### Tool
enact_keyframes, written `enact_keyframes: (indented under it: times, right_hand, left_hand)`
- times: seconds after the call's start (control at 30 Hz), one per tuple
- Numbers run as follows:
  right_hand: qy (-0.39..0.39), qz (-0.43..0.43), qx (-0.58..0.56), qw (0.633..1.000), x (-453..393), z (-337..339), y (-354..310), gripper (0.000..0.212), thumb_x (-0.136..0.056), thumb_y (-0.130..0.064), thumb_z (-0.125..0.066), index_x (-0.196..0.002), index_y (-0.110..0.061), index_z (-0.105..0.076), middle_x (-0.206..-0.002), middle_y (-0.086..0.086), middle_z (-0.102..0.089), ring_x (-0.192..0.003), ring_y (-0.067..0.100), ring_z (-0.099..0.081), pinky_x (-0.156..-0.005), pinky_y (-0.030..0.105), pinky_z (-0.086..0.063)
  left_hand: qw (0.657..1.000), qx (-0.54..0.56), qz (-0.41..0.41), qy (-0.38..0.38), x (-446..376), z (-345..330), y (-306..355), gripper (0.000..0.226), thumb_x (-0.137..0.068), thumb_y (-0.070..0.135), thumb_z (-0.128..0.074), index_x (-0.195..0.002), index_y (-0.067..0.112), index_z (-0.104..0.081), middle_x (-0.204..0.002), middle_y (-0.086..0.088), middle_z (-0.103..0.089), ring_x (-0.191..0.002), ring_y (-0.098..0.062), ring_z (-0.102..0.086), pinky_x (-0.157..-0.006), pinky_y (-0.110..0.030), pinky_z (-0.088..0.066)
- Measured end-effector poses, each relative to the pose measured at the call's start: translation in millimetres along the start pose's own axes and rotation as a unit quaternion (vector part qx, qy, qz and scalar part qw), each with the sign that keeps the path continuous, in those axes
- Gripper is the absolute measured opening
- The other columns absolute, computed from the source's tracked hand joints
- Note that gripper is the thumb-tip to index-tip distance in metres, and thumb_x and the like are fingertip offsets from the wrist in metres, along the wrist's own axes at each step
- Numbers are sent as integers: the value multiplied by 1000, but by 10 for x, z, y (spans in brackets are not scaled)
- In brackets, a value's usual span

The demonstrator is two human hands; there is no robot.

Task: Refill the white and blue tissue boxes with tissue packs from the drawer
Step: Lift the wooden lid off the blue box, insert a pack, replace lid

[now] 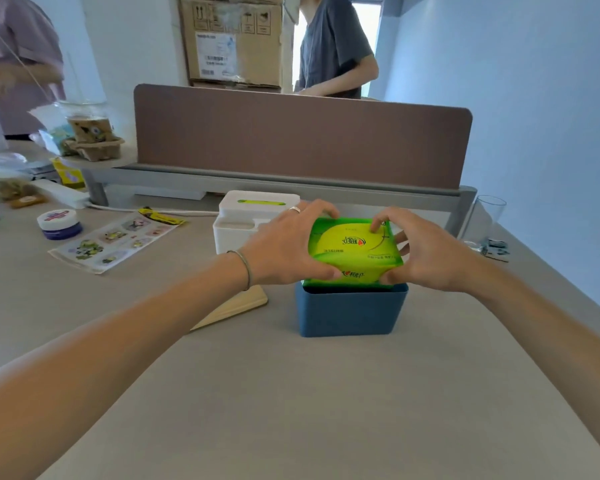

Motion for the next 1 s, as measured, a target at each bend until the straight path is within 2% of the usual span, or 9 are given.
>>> enact_keyframes:
  times: [0.23,0.33,0.4,0.47,0.63,0.77,0.87,1.0]
  right_hand:
    - [16,-13,-19,1000,2,-6,64,76,-60,-18,-95,-118,-37,-50,-130,-6,-50,-102,15,-61,-79,38,-58]
    - [9,-15,-26,1000,9,-15,74,76,-59,-17,-95,-117,-38,-51,-129,-8,-51,-102,15,-61,-80,41,-58]
    - [-11,-18,-30,999,32,-71,87,74,-60,-18,-94,-116,-39,-52,-126,-10,-54,-102,13,-62,-78,37,-56]
    - [-30,-20,-40,999,52,-144,104,73,-60,-19,-95,-116,-39,-53,-126,-11,-55,-104,13,-62,-78,35,-55]
    - [-83,-12,-70,994,77,-311,92,64,-65,-26,-94,-114,-43,-56,-129,-11,-57,-102,16,-66,-85,41,-55]
    - [-105,-4,-31,994,92,-399,19,59,-69,-42,-89,-117,-45,-56,-128,-13,-57,-103,15,-64,-90,42,-52]
    - [-131,-3,31,991,104,-491,-11,59,-68,-55,-84,-119,-44,-56,-120,-13,-60,-103,13,-61,-90,41,-51]
    - [-174,4,121,977,132,-684,-53,65,-68,-62,-80,-124,-42,-52,-110,-10,-58,-95,12,-56,-72,28,-44]
  left_hand:
    - [999,37,-8,1,-10,-24,36,70,-67,51,-86,-122,33,-47,-121,6,-50,-104,-17,-49,-87,-42,-51]
    - [999,36,-4,-15,-3,-79,38,69,-69,48,-87,-124,30,-49,-121,4,-48,-106,-18,-48,-85,-34,-47]
    - [999,17,0,-28,31,-128,18,70,-70,52,-86,-126,32,-49,-124,3,-49,-108,-18,-49,-83,-29,-41]
    - [999,6,4,-40,93,-172,-18,73,-69,56,-85,-129,34,-48,-128,4,-50,-111,-17,-49,-85,-29,-38]
    - [992,-13,-3,-125,269,-393,-126,92,-61,62,-87,-137,39,-40,-130,6,-49,-114,-18,-51,-99,-36,-44]
    - [992,-26,-11,-125,296,-433,-192,87,-68,57,-84,-140,37,-39,-131,5,-50,-113,-17,-50,-100,-38,-44]
    - [986,-50,-12,-160,312,-488,-226,77,-76,61,-76,-141,39,-41,-132,4,-51,-117,-16,-46,-101,-39,-43]
    - [973,-95,-12,-208,331,-581,-273,69,-81,66,-65,-142,42,-44,-129,3,-55,-125,-15,-37,-103,-42,-41]
Point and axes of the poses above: each hand's wrist, its own x-axis away from the middle knuckle, its own z-axis out of the back of the hand, y = z × x, the point moved 9 cm from there along -x, towards the middle knuckle
